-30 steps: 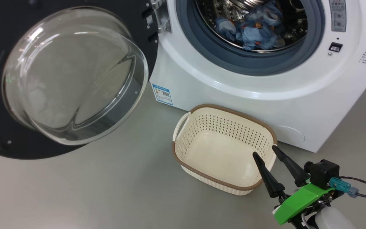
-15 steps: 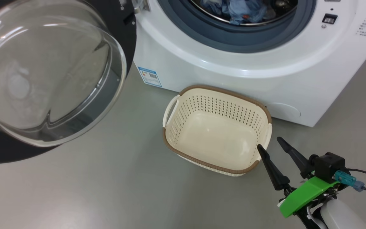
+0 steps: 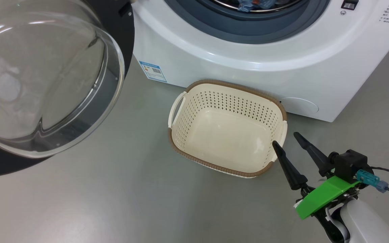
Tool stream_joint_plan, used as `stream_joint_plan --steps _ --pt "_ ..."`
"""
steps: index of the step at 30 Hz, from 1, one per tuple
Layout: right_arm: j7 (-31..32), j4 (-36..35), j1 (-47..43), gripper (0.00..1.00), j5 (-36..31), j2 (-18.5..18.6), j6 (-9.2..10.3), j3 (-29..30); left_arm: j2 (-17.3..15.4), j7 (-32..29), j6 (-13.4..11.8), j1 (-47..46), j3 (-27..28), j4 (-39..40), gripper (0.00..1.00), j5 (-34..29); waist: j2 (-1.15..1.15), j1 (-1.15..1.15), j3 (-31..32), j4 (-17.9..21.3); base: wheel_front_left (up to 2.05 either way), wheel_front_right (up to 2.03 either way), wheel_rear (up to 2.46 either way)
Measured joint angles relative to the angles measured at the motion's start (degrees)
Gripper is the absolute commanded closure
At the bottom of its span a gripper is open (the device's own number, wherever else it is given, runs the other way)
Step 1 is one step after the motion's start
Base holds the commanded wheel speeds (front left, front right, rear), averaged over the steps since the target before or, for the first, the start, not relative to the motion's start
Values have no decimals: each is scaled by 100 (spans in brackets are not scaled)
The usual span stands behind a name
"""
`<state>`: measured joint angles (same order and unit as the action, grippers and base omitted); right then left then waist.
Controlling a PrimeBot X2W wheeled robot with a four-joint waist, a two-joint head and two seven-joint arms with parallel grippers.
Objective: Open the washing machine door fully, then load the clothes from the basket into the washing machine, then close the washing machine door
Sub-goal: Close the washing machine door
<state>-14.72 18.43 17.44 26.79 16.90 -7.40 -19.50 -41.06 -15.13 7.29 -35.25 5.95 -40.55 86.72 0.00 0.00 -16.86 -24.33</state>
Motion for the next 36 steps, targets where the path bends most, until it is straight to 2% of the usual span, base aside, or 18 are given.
stream_joint_plan --steps 19,36 --pt "1 11 24 0 0 -16 0 59 -188 -1135 -23 240 -151 330 100 452 0 0 246 10 0 0 0" --pt "0 10 -182 0 9 -134 0 96 -131 -2062 -22 756 -216 1099 100 576 0 0 693 -81 0 0 0"
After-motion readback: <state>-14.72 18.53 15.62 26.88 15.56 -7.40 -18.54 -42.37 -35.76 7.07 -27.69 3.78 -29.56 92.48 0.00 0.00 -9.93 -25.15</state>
